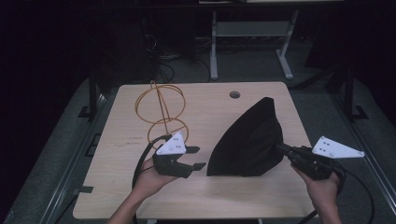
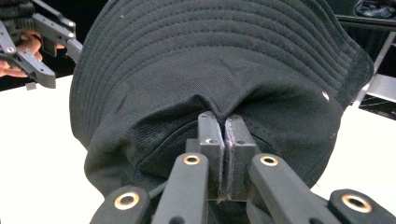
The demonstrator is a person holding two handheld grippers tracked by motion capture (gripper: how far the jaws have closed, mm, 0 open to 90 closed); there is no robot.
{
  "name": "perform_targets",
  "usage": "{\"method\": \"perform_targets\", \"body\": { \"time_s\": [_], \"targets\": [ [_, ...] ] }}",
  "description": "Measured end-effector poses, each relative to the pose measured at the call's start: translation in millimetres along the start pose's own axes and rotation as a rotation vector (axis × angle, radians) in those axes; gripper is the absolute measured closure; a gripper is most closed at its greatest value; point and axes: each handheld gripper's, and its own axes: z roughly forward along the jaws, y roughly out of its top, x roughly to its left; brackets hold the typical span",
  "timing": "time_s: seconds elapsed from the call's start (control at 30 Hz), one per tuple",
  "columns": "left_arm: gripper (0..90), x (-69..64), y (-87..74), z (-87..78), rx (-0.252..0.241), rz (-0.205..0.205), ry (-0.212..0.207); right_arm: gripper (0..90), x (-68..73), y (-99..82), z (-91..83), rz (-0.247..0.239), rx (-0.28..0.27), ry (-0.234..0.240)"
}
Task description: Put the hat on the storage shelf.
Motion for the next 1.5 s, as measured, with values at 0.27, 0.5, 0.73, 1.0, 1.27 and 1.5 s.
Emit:
{"method": "perform_targets", "body": {
  "time_s": [0.27, 0.5, 0.73, 1.0, 1.27, 1.5],
  "targets": [
    [40.8, 2.4, -32.5, -4.2, -0.004, -0.046, 0.021, 87.4, 0.7, 20.3, 1.6, -0.037, 0.014, -0.001],
    [38.6, 3.1, -51.6, -5.0, 0.02, -0.07, 0.032, 87.4, 2.0, 38.5, 7.6, -0.071, 0.02, 0.005],
    [34.5, 3.4, -58.6, -6.9, 0.011, -0.088, 0.032, 87.4, 4.4, 57.4, 14.5, -0.079, 0.027, 0.027],
    [32.1, 0.7, -62.7, -4.7, 0.031, -0.072, 0.039, 87.5, -0.2, 75.0, 18.9, -0.073, 0.027, 0.037],
    [32.1, -2.1, -63.2, -4.3, 0.043, -0.056, 0.04, 87.8, -2.4, 89.8, 23.8, -0.055, 0.025, 0.036],
    [31.8, -0.4, -63.4, -6.0, 0.032, -0.054, 0.044, 87.7, -4.9, 109.3, 28.3, -0.045, -0.012, 0.073]
  ]
}}
